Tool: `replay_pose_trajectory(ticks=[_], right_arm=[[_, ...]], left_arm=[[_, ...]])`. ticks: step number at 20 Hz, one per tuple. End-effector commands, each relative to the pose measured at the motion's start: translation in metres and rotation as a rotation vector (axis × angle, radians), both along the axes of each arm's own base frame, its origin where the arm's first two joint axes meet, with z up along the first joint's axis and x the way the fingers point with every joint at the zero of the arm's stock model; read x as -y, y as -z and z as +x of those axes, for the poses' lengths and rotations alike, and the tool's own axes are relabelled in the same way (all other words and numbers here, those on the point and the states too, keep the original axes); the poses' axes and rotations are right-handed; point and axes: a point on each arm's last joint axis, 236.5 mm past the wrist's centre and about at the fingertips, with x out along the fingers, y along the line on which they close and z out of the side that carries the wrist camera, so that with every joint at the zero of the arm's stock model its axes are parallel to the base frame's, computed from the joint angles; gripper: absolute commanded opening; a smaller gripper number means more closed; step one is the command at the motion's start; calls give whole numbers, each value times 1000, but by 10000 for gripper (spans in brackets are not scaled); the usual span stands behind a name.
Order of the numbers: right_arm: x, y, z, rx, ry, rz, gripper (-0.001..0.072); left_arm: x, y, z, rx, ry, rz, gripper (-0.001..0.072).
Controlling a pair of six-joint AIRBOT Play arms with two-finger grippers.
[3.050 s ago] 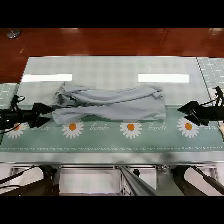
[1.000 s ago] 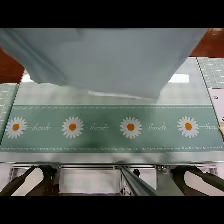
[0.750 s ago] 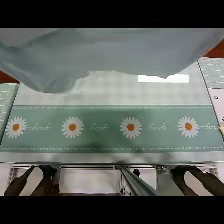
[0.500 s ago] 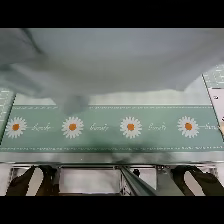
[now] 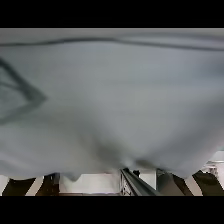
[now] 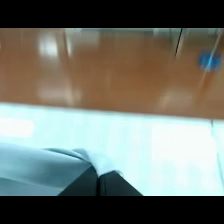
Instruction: Fold the shirts.
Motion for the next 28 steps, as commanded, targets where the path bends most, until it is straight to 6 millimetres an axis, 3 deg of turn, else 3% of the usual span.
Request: replay_pose_trajectory(ticks=[1, 4, 7, 11, 14, 18, 21, 23, 25, 28], right_arm=[[6, 65, 41, -173, 0, 52, 36], [7, 138, 100, -298, -28, 122, 36], [16, 212, 165, -428, -29, 161, 36], [21, 287, 255, -494, -21, 284, 36], [25, 346, 304, -578, -1, 359, 36], [27, 391, 353, -644, 23, 446, 36], [23, 408, 368, -677, 26, 502, 36], [19, 414, 361, -720, 5, 496, 36], [17, 419, 339, -801, -48, 450, 37], [23, 435, 289, -998, -95, 345, 37]], left_arm=[[-3, 90, 55, -267, -25, -3, 19], [5, 172, 114, -453, -14, -31, 20], [8, 227, 177, -509, -34, -88, 19], [25, 309, 253, -595, -30, -201, 20], [35, 375, 289, -685, -49, -290, 20], [44, 428, 318, -749, -86, -431, 20], [55, 450, 326, -789, -84, -521, 20], [59, 462, 316, -859, -50, -502, 20], [52, 469, 293, -968, 6, -421, 20], [36, 482, 249, -1162, 72, -327, 20]])
